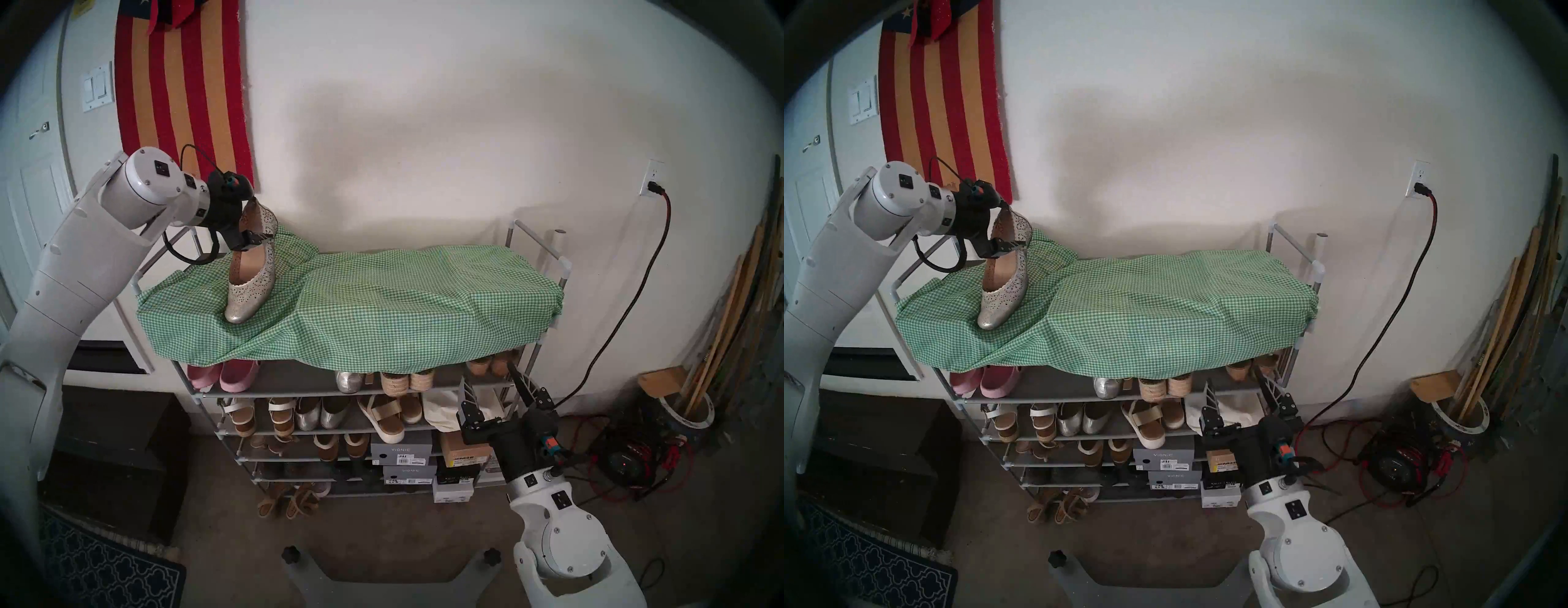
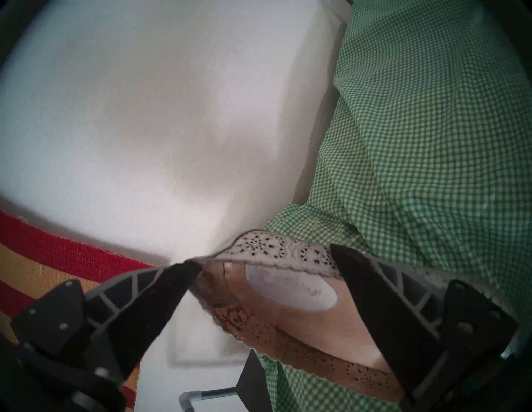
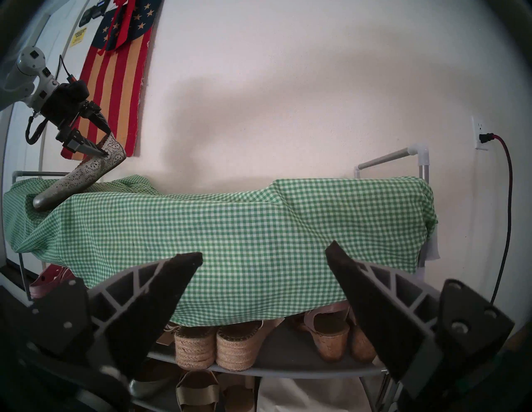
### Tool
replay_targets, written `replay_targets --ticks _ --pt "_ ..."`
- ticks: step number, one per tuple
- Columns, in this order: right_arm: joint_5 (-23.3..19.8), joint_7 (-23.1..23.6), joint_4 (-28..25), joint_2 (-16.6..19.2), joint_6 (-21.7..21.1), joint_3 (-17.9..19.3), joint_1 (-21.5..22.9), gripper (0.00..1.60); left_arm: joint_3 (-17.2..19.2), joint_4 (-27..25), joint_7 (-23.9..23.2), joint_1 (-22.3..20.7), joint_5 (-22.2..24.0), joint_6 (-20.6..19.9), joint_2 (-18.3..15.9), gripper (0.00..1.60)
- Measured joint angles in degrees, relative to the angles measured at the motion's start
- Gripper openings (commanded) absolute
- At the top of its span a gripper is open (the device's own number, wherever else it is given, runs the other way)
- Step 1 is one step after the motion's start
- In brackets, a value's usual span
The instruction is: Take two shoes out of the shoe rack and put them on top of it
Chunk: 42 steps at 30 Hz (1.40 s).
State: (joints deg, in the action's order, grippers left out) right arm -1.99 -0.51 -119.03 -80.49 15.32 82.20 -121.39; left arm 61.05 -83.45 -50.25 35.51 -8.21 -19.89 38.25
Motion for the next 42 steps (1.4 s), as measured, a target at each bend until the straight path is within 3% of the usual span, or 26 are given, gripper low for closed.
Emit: replay_targets --ticks 8,18,23,34,42 --pt "0.00 0.00 0.00 0.00 0.00 0.00 0.00 1.60 -1.54 0.84 0.44 1.60 -0.96 3.71 -0.48 1.60" --pt "0.01 0.00 0.00 -0.01 0.00 0.00 0.01 1.60 -4.09 -1.05 -7.18 0.46 0.03 7.51 -0.77 1.60" --pt "0.01 0.00 0.00 -0.01 0.00 0.00 0.01 1.60 -3.72 -1.53 -8.13 -0.82 0.21 7.85 -0.65 1.60" --pt "0.01 0.00 0.00 -0.01 0.00 0.00 0.02 1.60 -1.14 1.45 -0.80 -3.30 -2.49 4.68 1.45 1.60" --pt "0.01 0.00 0.00 -0.01 0.00 0.00 0.02 1.60 3.94 2.62 3.75 -3.71 0.63 1.84 2.83 1.60"
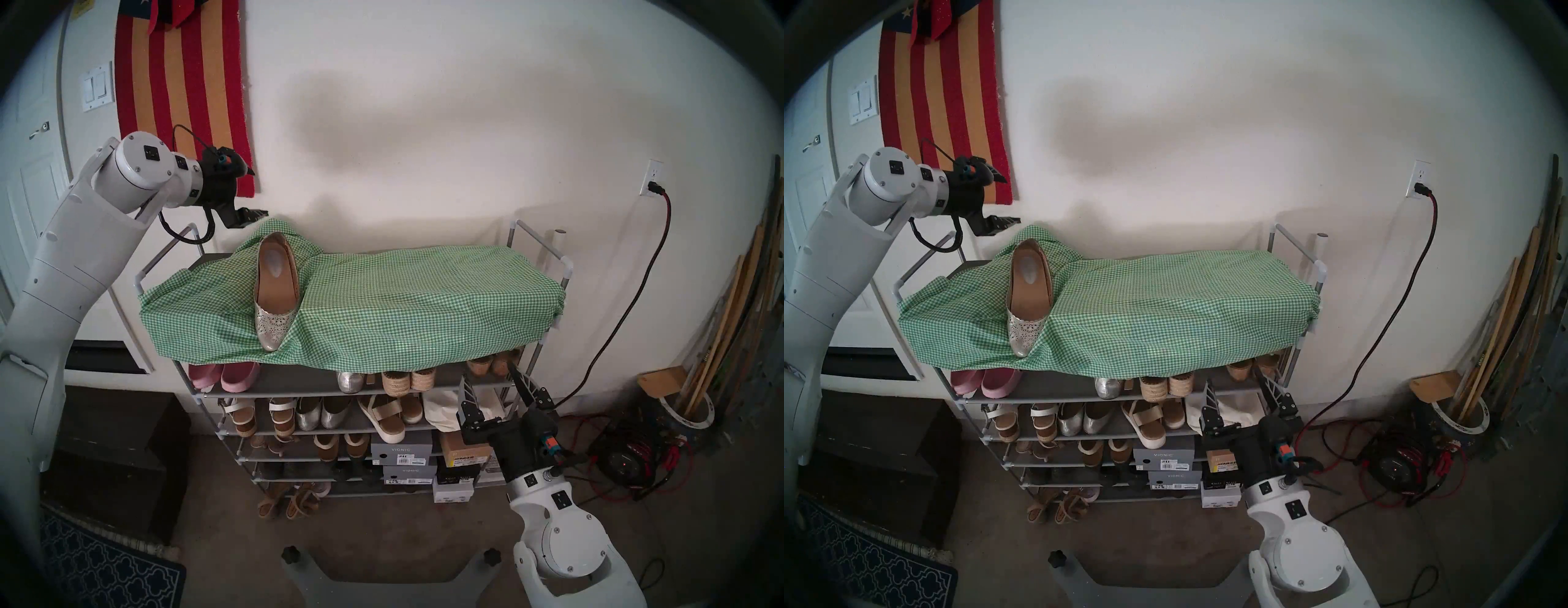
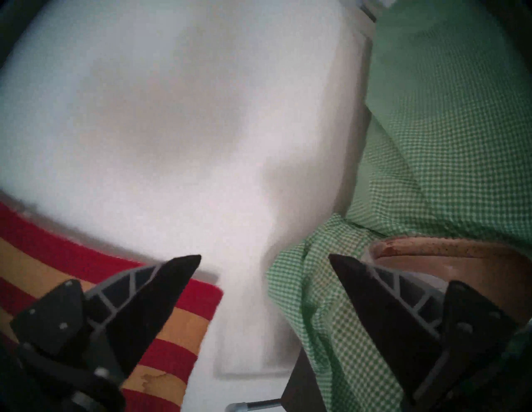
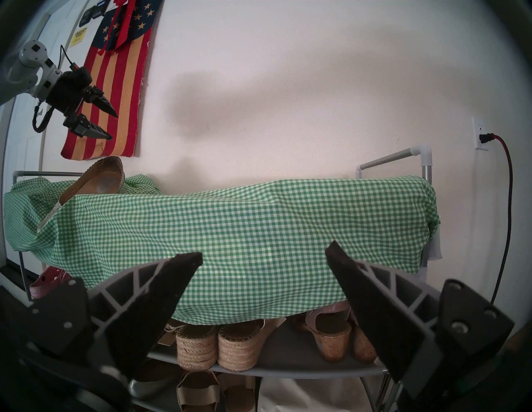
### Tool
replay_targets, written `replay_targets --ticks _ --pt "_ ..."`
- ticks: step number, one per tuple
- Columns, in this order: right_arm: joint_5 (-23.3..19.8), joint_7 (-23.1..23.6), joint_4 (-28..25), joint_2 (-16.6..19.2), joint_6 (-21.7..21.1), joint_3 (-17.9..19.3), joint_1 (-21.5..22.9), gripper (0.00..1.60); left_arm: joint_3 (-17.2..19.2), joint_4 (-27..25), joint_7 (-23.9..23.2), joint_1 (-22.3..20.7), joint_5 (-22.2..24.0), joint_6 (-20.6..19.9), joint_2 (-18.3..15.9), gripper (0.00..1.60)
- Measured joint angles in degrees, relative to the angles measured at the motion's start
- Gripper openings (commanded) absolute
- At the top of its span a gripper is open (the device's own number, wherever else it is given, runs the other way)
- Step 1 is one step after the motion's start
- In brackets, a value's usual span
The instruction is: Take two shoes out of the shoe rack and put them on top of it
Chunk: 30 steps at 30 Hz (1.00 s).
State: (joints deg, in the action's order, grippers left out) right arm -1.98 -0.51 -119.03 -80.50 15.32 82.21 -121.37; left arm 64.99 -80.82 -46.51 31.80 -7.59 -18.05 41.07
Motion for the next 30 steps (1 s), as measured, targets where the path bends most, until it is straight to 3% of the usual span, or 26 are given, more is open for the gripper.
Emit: replay_targets --ticks 5,11,19,30 --pt "0.00 0.00 0.00 0.00 0.00 0.00 0.00 1.60 4.79 -1.57 4.16 0.84 5.77 -1.94 0.23 1.60" --pt "-0.02 0.00 0.00 -0.01 0.00 0.00 0.00 1.60 10.87 -6.57 6.53 4.04 12.20 -3.41 -1.81 1.60" --pt "-0.02 0.01 0.00 -0.01 0.00 0.00 0.00 1.60 16.97 -8.61 8.84 9.40 14.90 -5.64 -4.78 1.60" --pt "-0.02 0.01 0.00 -0.01 0.00 0.00 -0.01 1.60 21.34 -5.96 10.89 16.08 16.60 -9.62 -6.90 1.60"
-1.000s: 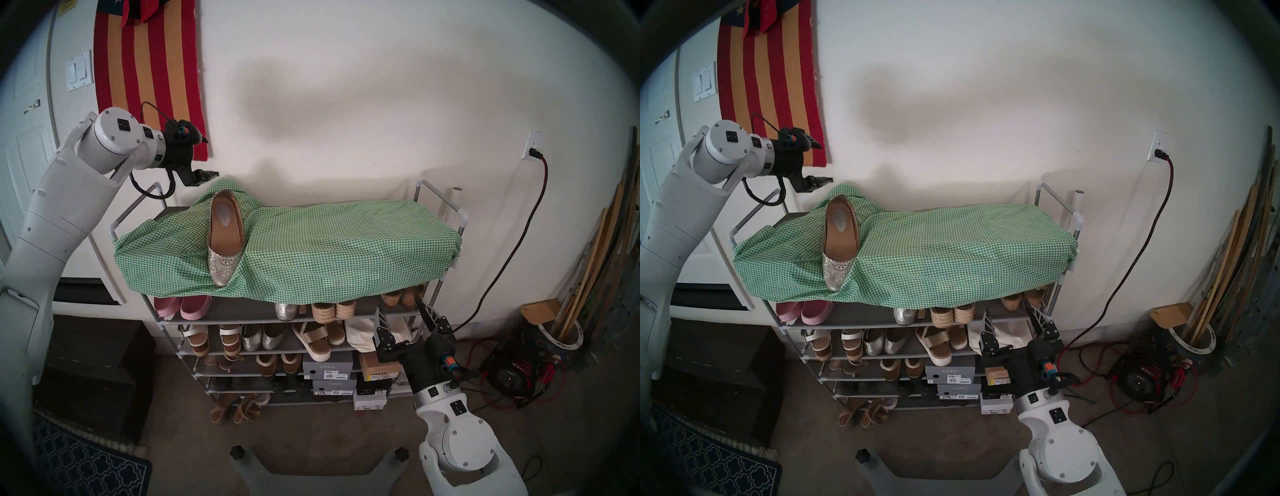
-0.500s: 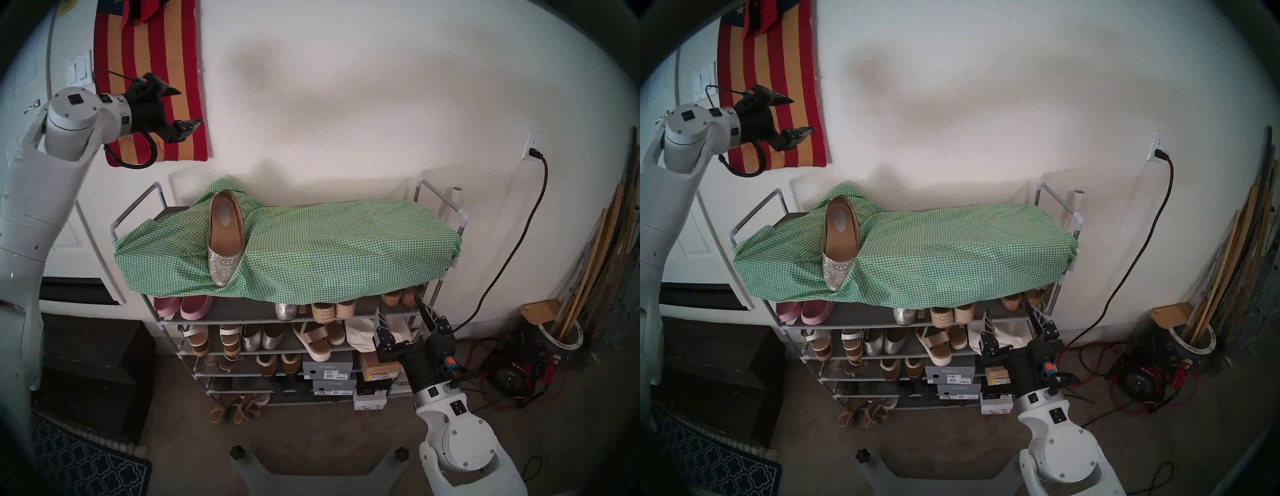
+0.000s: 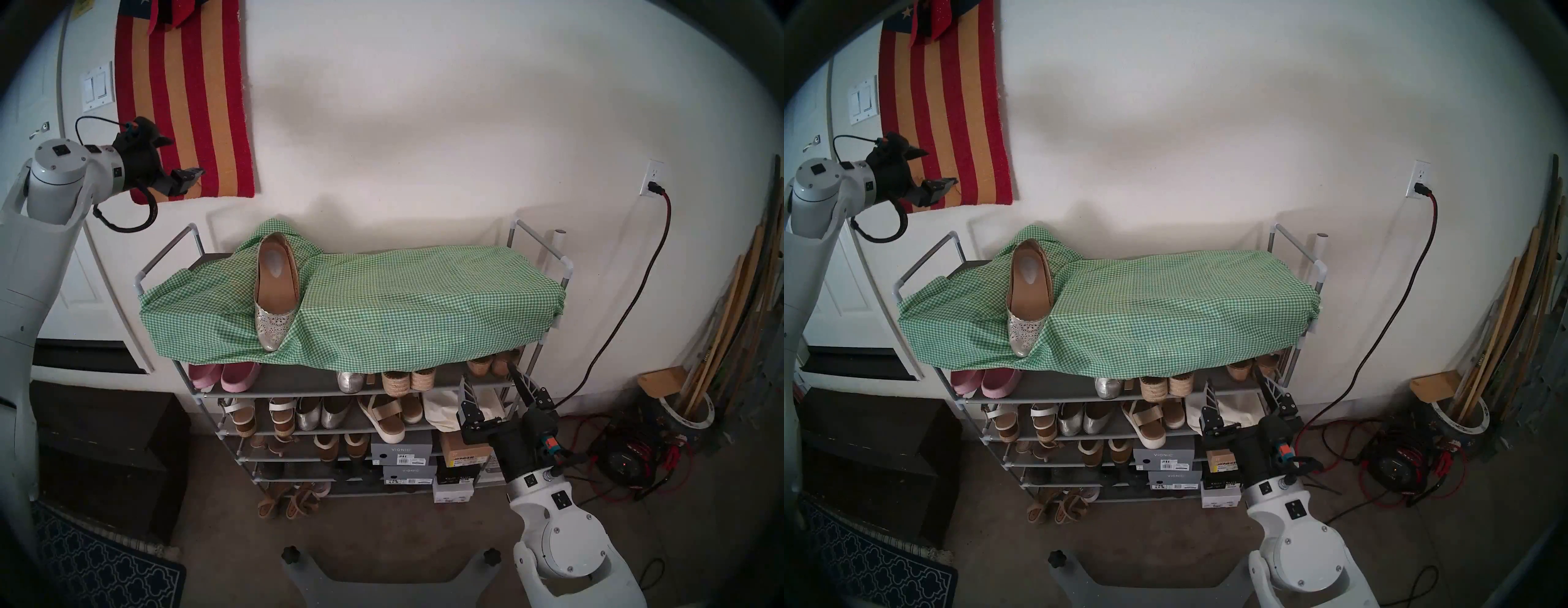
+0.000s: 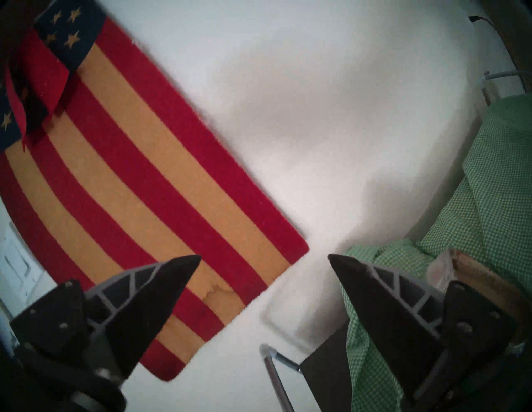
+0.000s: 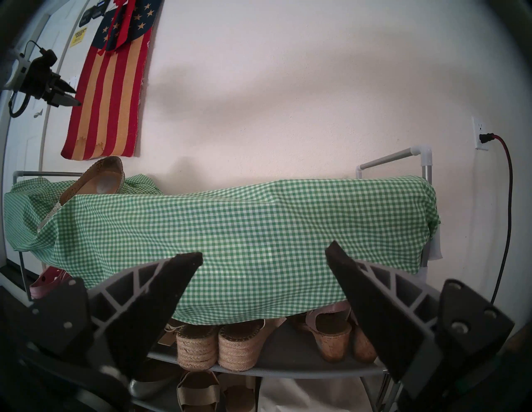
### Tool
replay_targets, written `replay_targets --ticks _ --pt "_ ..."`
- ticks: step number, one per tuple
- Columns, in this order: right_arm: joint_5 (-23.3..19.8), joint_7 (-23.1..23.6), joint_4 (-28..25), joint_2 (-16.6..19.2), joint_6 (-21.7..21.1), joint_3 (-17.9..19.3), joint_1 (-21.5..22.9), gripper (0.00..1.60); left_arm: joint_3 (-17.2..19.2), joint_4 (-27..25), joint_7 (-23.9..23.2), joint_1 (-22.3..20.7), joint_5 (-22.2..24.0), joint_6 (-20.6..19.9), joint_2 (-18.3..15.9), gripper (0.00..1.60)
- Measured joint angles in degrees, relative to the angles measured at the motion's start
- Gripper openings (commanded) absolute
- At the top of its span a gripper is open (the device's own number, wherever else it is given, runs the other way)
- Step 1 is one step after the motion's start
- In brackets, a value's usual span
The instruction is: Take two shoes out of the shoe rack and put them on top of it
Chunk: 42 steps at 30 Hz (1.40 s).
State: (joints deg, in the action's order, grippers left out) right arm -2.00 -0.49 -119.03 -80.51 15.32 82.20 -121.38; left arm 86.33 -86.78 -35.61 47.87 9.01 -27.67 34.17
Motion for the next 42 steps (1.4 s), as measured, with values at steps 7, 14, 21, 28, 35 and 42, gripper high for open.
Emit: replay_targets --ticks 7,14,21,28,35,42 --pt "0.00 0.00 0.00 -0.01 0.00 0.00 0.00 1.60 2.02 2.70 0.63 5.46 1.61 -3.44 -0.41 1.60" --pt "0.00 0.00 0.00 -0.01 0.00 0.00 0.00 1.60 2.91 4.06 -0.17 10.47 3.41 -6.26 -0.40 1.60" --pt "-0.01 0.00 0.00 -0.01 0.00 0.00 0.00 1.60 2.91 4.14 -2.31 15.03 5.00 -8.06 -0.02 0.00" --pt "-0.01 0.00 0.01 -0.02 0.00 0.00 0.00 1.60 3.99 2.23 -4.67 20.42 7.04 -9.11 0.36 0.00" --pt "-0.01 0.00 0.01 -0.02 0.00 0.00 0.00 1.60 6.90 -0.82 -6.37 24.79 8.95 -9.20 0.16 0.00" --pt "-0.01 0.00 0.01 -0.02 0.00 0.00 0.00 1.60 10.70 -4.26 -8.62 29.04 11.27 -9.38 0.04 0.00"
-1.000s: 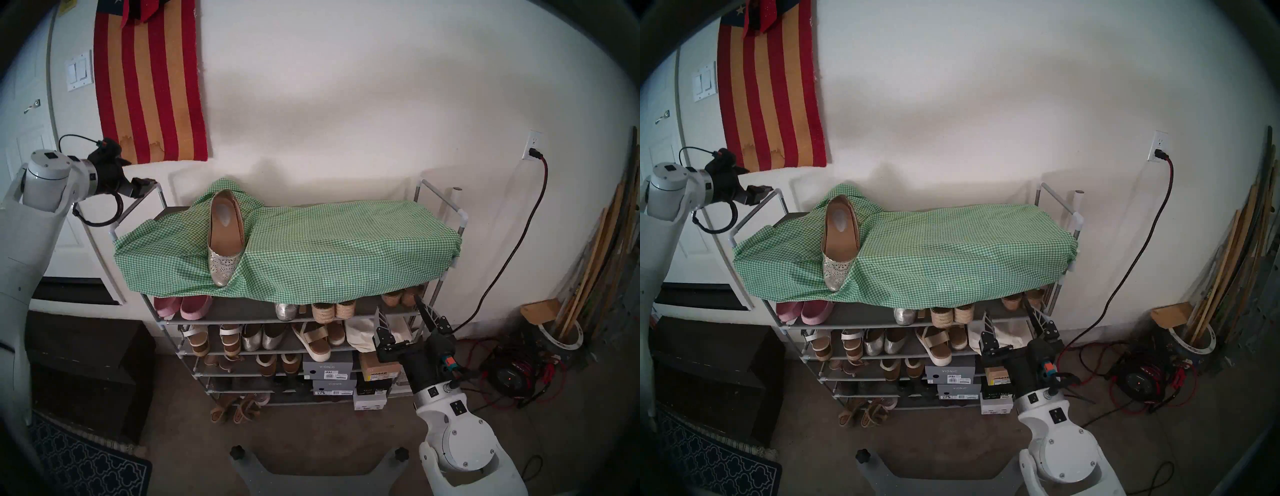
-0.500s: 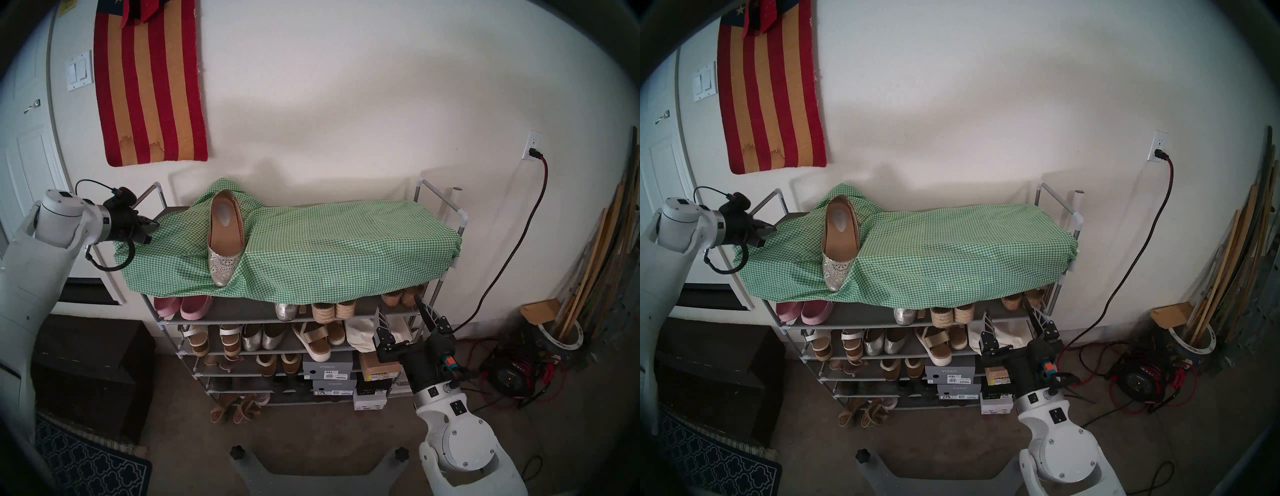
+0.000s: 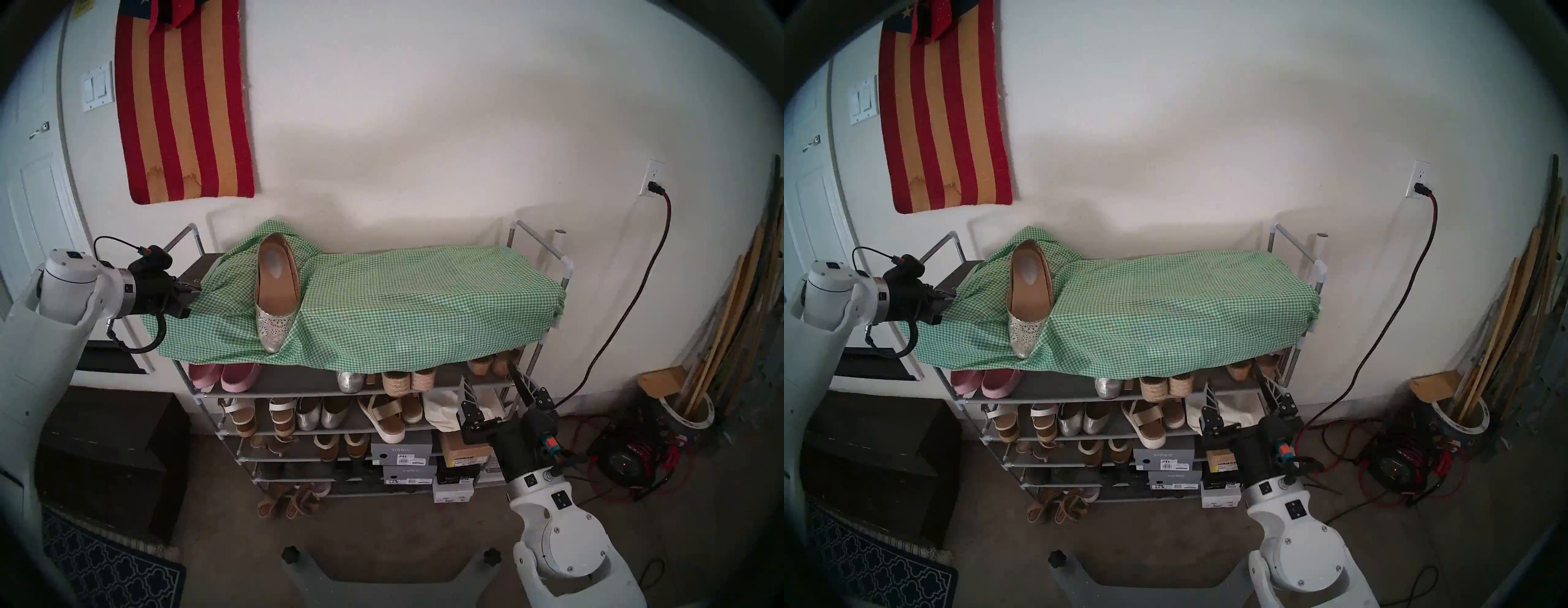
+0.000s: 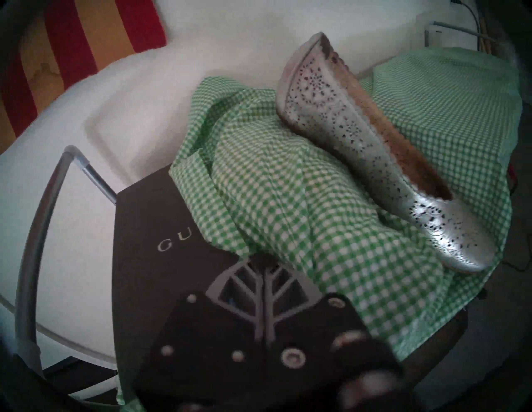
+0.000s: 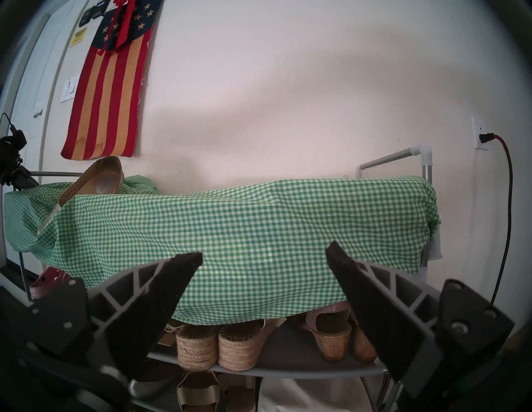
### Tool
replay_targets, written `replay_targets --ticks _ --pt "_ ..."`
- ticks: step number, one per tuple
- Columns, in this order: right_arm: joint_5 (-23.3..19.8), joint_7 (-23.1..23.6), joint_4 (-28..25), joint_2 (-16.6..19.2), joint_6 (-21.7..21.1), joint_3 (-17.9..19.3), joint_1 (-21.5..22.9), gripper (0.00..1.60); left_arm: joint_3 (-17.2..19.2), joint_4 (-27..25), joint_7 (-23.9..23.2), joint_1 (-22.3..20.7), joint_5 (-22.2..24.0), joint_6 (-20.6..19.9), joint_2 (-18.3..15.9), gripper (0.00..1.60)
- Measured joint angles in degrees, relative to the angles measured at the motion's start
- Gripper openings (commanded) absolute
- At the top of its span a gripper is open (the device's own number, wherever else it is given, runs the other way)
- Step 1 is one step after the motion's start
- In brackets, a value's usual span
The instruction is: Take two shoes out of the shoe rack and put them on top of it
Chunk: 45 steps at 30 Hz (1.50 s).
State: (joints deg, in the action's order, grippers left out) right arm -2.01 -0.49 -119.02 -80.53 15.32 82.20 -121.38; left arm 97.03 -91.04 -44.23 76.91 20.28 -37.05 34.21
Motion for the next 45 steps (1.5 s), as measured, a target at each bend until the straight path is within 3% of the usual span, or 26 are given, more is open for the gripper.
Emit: replay_targets --ticks 14,25,33,45 --pt "0.00 0.00 0.00 -0.01 0.00 0.00 0.00 1.60 6.18 -5.38 -3.94 7.41 3.78 -0.61 1.71 0.00" --pt "0.00 0.01 0.00 -0.01 0.00 0.00 0.00 1.60 14.60 -10.12 -4.72 13.83 5.20 0.35 4.31 0.00" --pt "0.00 0.01 0.00 -0.01 0.00 0.00 0.00 1.60 21.93 -12.73 0.85 16.14 4.62 3.74 7.38 0.00" --pt "0.00 0.01 0.00 -0.02 0.00 0.00 0.01 1.60 33.40 -20.26 10.73 21.66 2.76 10.96 15.30 0.00"
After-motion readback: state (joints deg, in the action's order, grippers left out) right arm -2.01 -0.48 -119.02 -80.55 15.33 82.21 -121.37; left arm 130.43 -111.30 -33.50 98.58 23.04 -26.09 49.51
